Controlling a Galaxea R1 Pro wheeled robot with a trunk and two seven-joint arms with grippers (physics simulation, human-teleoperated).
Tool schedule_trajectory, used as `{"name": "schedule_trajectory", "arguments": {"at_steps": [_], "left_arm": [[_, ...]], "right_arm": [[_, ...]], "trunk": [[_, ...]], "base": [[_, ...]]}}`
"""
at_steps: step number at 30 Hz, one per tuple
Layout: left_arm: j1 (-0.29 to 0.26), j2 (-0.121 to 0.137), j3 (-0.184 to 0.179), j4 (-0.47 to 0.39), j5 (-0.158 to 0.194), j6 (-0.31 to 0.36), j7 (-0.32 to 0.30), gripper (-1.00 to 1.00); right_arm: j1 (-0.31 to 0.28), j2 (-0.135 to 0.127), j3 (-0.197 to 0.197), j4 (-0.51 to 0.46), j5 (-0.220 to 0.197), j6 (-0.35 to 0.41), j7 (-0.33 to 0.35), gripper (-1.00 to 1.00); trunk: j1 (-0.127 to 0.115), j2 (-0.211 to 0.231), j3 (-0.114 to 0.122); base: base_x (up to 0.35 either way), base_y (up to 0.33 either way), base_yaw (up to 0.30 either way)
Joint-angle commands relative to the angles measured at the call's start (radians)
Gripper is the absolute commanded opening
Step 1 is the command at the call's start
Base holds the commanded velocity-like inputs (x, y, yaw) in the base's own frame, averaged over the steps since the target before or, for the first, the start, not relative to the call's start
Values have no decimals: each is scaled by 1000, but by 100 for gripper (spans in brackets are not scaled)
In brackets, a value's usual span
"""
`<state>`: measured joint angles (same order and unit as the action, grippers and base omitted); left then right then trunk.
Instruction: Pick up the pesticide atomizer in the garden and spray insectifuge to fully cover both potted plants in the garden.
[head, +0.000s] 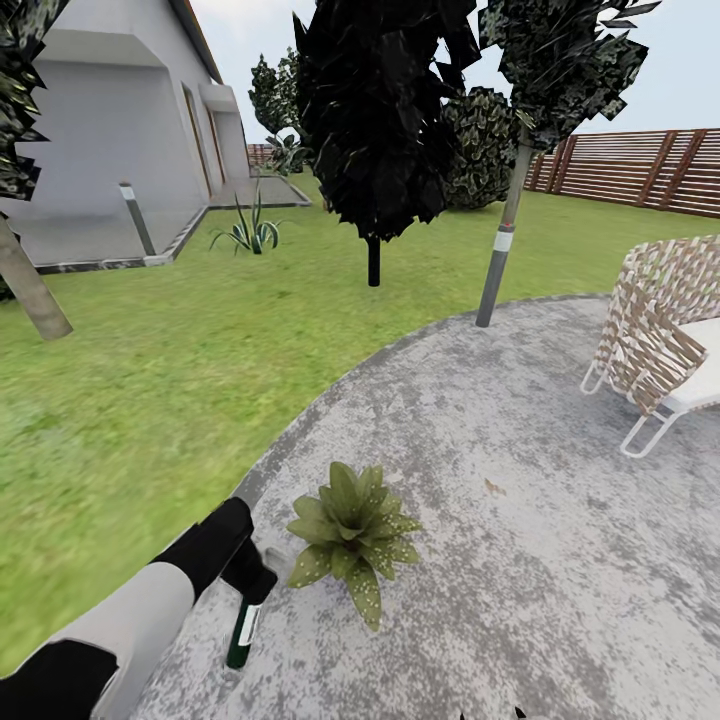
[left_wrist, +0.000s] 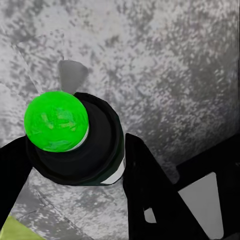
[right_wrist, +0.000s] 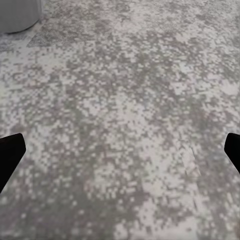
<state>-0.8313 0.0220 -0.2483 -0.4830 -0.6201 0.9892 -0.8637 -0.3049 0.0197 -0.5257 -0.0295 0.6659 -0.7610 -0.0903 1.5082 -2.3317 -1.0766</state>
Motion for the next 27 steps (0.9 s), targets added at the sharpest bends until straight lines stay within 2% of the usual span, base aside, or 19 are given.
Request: {"name": "schedule_trajectory", "arguments": {"at_steps": [1,3,7,12,14,17,22,24,27], "left_arm": [[-5,-3,-6,-12,-12,3,-10,-100],[-8,-3,-8,-21,-12,5,-11,-100],[2,14,-7,-21,-13,1,-12,-100],[6,79,-4,-14,-12,-10,-15,-100],[6,91,-4,-11,-12,-11,-15,-100],[6,77,-6,-16,-8,-12,-15,-100],[-1,8,-8,-24,-11,-9,-12,-100],[-5,0,-8,-24,-12,-8,-11,-100],[-5,1,-7,-23,-12,-9,-11,-100]], "right_arm": [[0,0,-2,0,11,-1,-9,100],[0,0,-2,0,11,-1,-9,100],[0,0,-2,0,11,-1,-10,100],[0,0,-2,0,11,-1,-9,100],[0,0,-2,0,11,-1,-9,100],[0,0,-2,0,11,-1,-9,100],[0,0,-2,0,11,-1,-10,100],[0,0,-2,0,11,-1,-10,100],[0,0,-1,0,12,-1,-9,100]], "trunk": [[0,0,-1],[0,0,-1],[0,0,-1],[0,0,-1],[0,0,-1],[0,0,-1],[0,0,-1],[0,0,-1],[0,0,-1]], "base": [[0,0,0],[0,0,0],[0,0,0],[0,0,0],[0,0,0],[0,0,0],[0,0,0],[0,81,0],[-43,232,0]]}}
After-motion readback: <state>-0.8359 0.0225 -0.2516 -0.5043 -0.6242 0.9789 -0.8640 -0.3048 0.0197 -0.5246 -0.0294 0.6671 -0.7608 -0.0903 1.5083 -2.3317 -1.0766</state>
